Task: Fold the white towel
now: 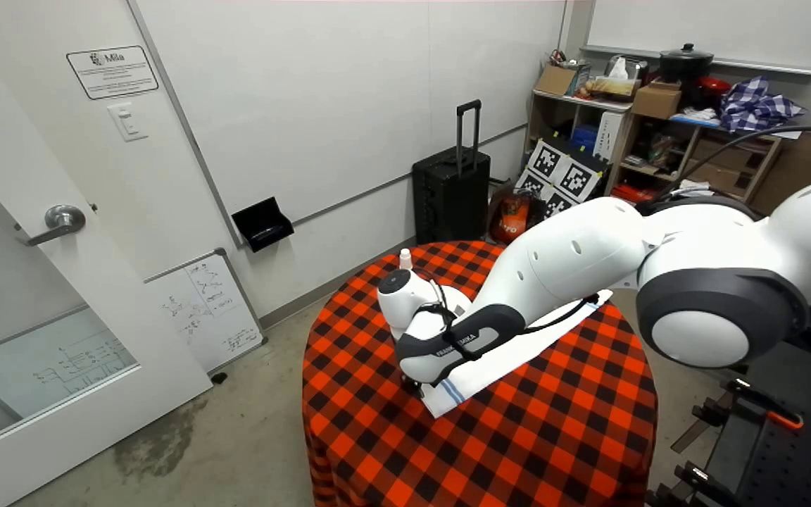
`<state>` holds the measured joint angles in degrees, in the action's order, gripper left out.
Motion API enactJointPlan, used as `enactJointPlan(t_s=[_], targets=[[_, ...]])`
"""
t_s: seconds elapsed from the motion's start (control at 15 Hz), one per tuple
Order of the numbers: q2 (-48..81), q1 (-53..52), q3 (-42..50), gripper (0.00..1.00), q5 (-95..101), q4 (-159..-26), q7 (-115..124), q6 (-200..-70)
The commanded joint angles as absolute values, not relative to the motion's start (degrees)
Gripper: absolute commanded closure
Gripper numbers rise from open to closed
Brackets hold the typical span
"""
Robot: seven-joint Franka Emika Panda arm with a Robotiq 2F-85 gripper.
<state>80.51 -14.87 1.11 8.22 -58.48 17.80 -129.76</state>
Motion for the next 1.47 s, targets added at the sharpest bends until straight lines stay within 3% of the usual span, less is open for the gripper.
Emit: enactJointPlan(t_s=[0.0, 0.47, 0.73, 0.8, 0.93, 1.27, 1.33, 1.4], targets=[[84.2, -13.8, 0.3, 0.0, 5.3, -52.1, 16.4, -125.8], [87.6, -12.6, -1.3, 0.0, 2.2, -47.2, 16.2, -122.9], [85.4, -12.3, -1.8, 0.01, 1.2, -50.9, 16.3, -124.5], [85.4, -12.3, -1.8, 0.26, 1.0, -50.9, 16.3, -124.5], [85.4, -12.3, -1.7, 0.28, 0.9, -51.1, 16.3, -124.6], [85.4, -12.7, -1.4, 0.66, 1.2, -51.7, 16.3, -125.0], [85.4, -12.7, -1.5, 0.48, 1.2, -51.8, 16.2, -125.2], [85.4, -12.8, -1.6, 0.37, 1.2, -51.9, 16.2, -125.3]])
